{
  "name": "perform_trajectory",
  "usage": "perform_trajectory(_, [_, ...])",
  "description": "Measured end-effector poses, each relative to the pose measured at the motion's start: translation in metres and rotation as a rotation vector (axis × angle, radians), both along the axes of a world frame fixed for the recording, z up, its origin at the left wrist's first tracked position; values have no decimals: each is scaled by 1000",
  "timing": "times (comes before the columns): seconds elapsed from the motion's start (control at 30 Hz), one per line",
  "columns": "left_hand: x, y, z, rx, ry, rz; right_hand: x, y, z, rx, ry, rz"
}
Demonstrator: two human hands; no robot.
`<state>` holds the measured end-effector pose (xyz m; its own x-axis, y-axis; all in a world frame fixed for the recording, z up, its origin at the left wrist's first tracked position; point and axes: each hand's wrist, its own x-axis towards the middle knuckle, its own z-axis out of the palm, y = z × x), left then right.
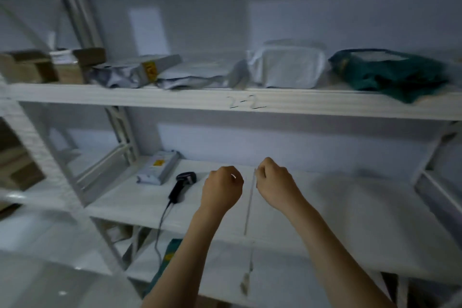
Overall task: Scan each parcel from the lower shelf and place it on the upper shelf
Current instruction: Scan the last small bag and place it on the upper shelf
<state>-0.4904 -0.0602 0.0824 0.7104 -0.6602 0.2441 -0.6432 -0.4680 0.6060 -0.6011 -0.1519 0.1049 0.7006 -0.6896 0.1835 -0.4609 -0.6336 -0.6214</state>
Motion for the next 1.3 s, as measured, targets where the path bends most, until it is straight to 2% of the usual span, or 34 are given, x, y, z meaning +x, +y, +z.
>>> perform_trajectory(0.2, [94,93,-25,34,26,108,114,82,-47,155,31,-14])
perform_trajectory(0.4, [162,134,-40,44,134,184,184,104,-71,220,96,-18])
perform_trajectory(0.6, [229,130,-67,74,206,230,261,89,-97,348,136,-50])
perform_trajectory(0.8, [318,88,-99,150,219,259,360,50,-131,507,159,-92])
perform_trajectory(0.9, [354,74,-116,173,291,301,403,31,-142,574,217,-124])
perform_trajectory(1.0, [386,67,-133,199,369,313,434,18,-150,735,277,-153])
perform_trajectory(1.13, [426,69,-151,227,470,358,453,11,-168,1170,309,-247])
perform_trajectory(1.2, [442,71,-156,226,522,365,461,6,-178,1120,343,-271])
perform_trajectory(1.3, [468,70,-167,204,608,366,473,-3,-187,873,424,-247])
